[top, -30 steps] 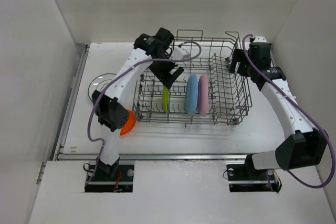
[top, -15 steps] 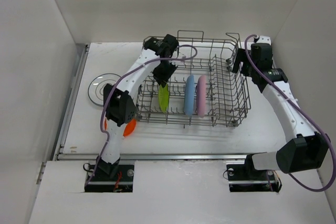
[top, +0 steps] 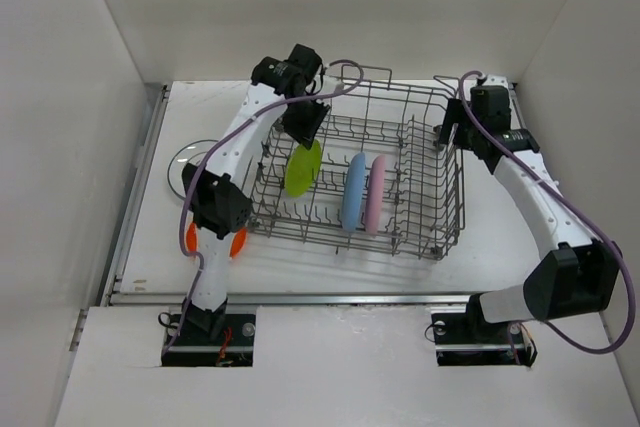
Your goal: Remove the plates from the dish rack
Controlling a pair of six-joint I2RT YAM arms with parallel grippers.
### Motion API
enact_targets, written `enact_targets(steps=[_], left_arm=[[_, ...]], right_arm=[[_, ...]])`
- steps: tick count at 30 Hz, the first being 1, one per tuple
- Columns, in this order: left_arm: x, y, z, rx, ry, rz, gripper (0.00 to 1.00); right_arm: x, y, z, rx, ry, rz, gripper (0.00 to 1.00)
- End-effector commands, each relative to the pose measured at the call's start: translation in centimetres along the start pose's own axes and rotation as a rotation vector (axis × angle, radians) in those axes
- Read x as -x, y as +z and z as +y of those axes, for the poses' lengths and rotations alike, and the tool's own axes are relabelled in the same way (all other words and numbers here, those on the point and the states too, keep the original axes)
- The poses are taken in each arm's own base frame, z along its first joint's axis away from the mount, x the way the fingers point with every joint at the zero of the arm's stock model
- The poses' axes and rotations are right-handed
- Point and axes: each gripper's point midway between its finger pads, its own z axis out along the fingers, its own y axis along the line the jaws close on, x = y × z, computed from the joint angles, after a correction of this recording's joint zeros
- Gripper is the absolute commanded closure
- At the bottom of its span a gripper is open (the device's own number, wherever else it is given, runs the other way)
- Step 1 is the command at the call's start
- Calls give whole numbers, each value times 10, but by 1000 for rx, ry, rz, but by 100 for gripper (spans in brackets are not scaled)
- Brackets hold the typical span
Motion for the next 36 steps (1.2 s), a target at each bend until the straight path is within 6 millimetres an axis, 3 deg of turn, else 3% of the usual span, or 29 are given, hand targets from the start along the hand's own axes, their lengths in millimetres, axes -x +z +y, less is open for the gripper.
enact_targets(steps=[1,4,8,12,15,16,18,19,20,21,22,23,27,28,29,32,36], left_arm=[[25,-79,-21,-105,1,-240,100],[24,-101,-8,-114,-40,-296,100],[12,-148,21,-114,-114,-401,100],[-19,-173,68,-154,-277,-455,100],[-30,-185,72,-278,-340,-496,100],[-37,-187,82,-325,-390,-510,100],[-54,-187,86,-362,-396,-492,100],[-66,-185,98,-363,-412,-480,100],[-83,-183,93,-392,-433,-417,100],[-94,-179,96,-389,-411,-386,100],[-101,-172,107,-360,-350,-378,100],[-125,-160,118,-311,-364,-310,100],[-172,-132,131,-243,-226,-148,100],[-178,-128,133,-239,-208,-124,100],[-183,-122,136,-241,-196,-97,100],[-205,-108,148,-242,-177,-15,100],[-229,-87,153,-288,-151,84,100]], right_arm=[[-4,9,13,66,8,14,12],[-6,13,15,72,-4,26,17],[6,18,19,76,-10,13,25],[19,32,26,76,-27,9,41],[26,46,31,75,-41,14,56],[28,50,31,66,-52,12,59],[41,62,29,41,-67,-3,62],[46,66,28,32,-88,-9,62],[51,69,30,33,-99,-15,62],[68,69,31,26,-102,-49,62],[67,77,33,24,-118,-41,62],[72,80,34,25,-142,-47,62],[100,93,35,12,-183,-94,62],[120,89,40,27,-171,-138,62],[123,96,43,26,-179,-141,60],[152,90,49,43,-162,-202,55],[167,78,55,81,-154,-239,50]])
